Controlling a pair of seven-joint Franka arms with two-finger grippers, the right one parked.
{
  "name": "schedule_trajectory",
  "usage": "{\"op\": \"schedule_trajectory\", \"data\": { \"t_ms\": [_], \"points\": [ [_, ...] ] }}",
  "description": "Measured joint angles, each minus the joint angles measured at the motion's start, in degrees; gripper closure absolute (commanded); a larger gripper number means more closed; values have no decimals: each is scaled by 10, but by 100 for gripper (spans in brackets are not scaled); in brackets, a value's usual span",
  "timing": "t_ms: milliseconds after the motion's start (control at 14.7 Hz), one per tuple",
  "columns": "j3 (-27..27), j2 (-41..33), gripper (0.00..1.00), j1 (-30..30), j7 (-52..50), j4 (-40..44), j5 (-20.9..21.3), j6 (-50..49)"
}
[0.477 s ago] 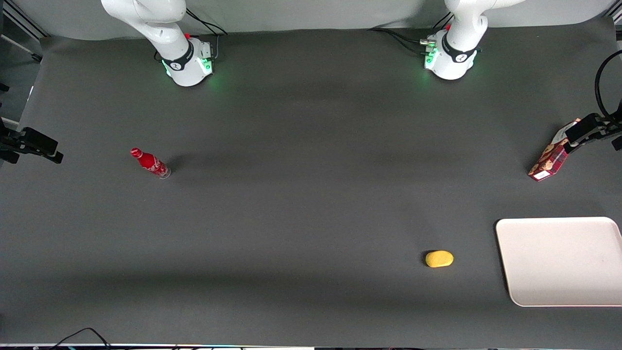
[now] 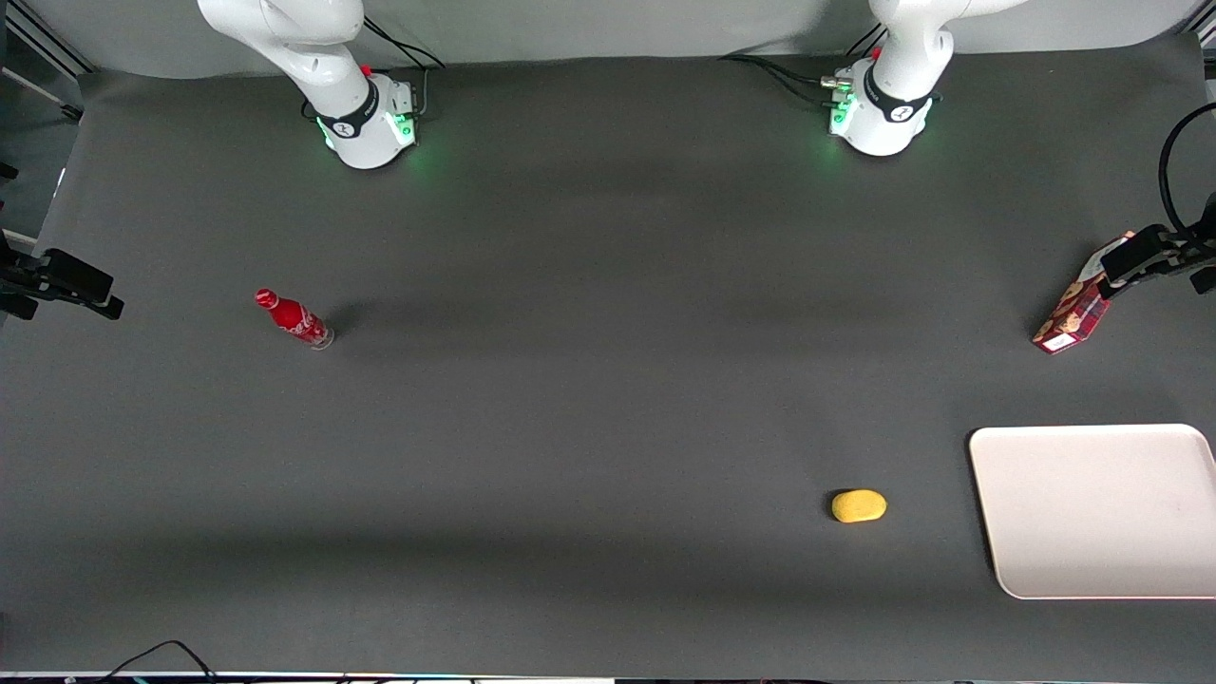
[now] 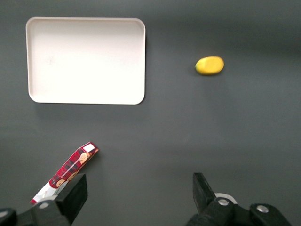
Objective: Place red cookie box on tray
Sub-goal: 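Lower the open left gripper over the red plaid cookie box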
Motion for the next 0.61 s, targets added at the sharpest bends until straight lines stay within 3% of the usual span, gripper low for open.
{"op": "schedule_trajectory", "data": {
  "t_ms": [205,614],
  "points": [
    [37,1,0,0,77,-24,7,-1],
    [192,5,0,5,356,-67,9,39]
  ]
}}
